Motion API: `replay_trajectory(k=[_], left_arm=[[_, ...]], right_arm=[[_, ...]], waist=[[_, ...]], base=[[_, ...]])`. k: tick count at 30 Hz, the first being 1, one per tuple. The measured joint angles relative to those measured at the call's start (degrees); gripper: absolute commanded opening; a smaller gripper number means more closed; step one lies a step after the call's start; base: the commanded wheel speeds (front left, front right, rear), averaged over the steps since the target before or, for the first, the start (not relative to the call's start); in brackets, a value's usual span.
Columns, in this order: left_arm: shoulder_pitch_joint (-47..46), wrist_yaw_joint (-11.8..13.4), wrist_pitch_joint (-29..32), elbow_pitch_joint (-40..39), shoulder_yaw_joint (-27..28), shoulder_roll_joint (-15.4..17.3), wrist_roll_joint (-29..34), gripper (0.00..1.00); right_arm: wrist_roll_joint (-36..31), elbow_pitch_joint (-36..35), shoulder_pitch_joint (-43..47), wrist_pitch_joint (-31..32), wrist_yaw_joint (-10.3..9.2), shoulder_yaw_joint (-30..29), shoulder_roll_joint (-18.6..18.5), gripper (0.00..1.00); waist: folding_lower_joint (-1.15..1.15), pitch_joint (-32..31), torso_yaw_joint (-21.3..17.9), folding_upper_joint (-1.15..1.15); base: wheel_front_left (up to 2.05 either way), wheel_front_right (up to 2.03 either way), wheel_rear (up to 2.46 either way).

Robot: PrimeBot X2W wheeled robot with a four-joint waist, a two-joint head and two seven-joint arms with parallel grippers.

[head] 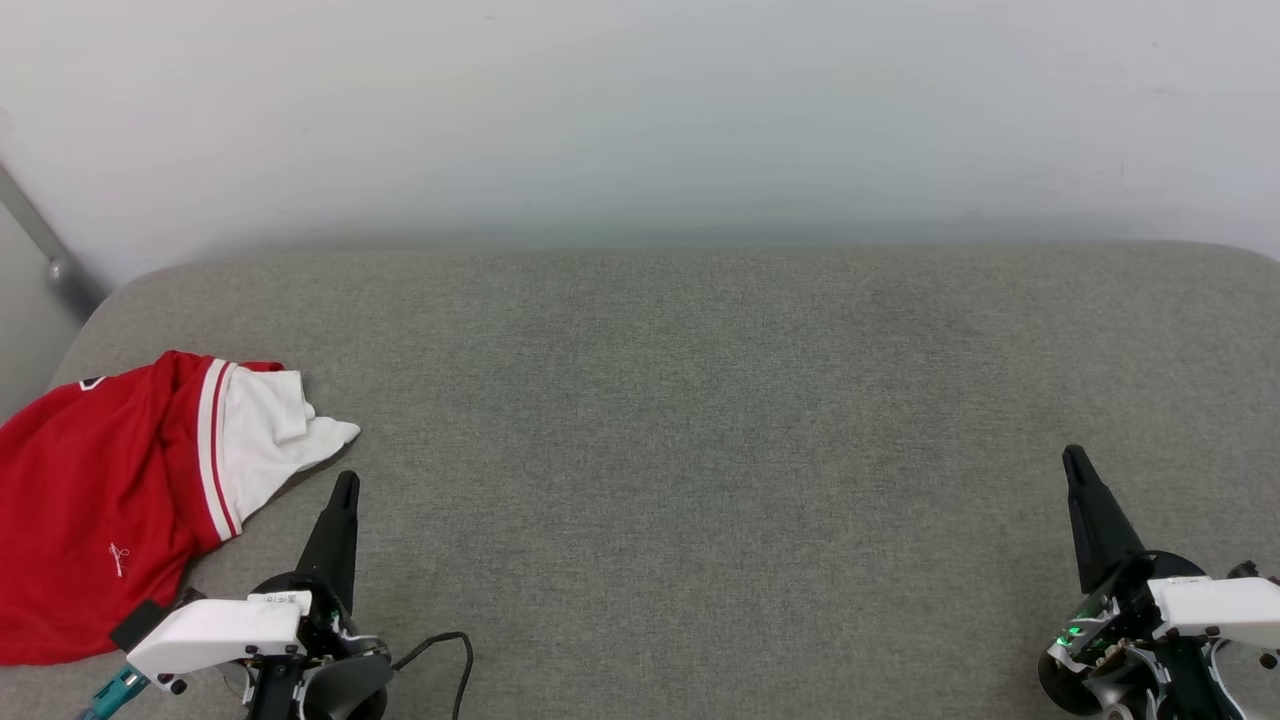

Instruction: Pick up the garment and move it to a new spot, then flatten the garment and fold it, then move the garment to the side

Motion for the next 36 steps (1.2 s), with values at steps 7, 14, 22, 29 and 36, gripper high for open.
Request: replay_trajectory(k=[7,14,22,29,36], left_arm=[[0.0,0.0,0.0,0.0,0.0,0.0,0.0,0.00],[0.0,0.0,0.0,0.0,0.0,0.0,0.0,0.00],[0.0,0.0,0.0,0.0,0.0,0.0,0.0,0.00],[0.0,0.0,0.0,0.0,0.0,0.0,0.0,0.00],[1.6,0.0,-0.8,1.2,-1.1,-0.2,0.1,1.00]], right_arm=[[0.0,0.0,0.0,0.0,0.00,0.0,0.0,0.00],[0.0,0.0,0.0,0.0,0.00,0.0,0.0,0.00],[0.0,0.0,0.0,0.0,0.00,0.0,0.0,0.00],[0.0,0.0,0.0,0.0,0.00,0.0,0.0,0.00],[-0.1,1.0,1.7,-0.9,-0.02,0.6,0.1,1.00]], waist=[[0.00,0.0,0.0,0.00],[0.00,0.0,0.0,0.00],[0.00,0.0,0.0,0.00],[0.00,0.0,0.0,0.00],[0.00,0.0,0.0,0.00]], base=[[0.00,0.00,0.00],[0.00,0.00,0.00],[0.00,0.00,0.00],[0.00,0.00,0.00],[0.00,0.00,0.00]])
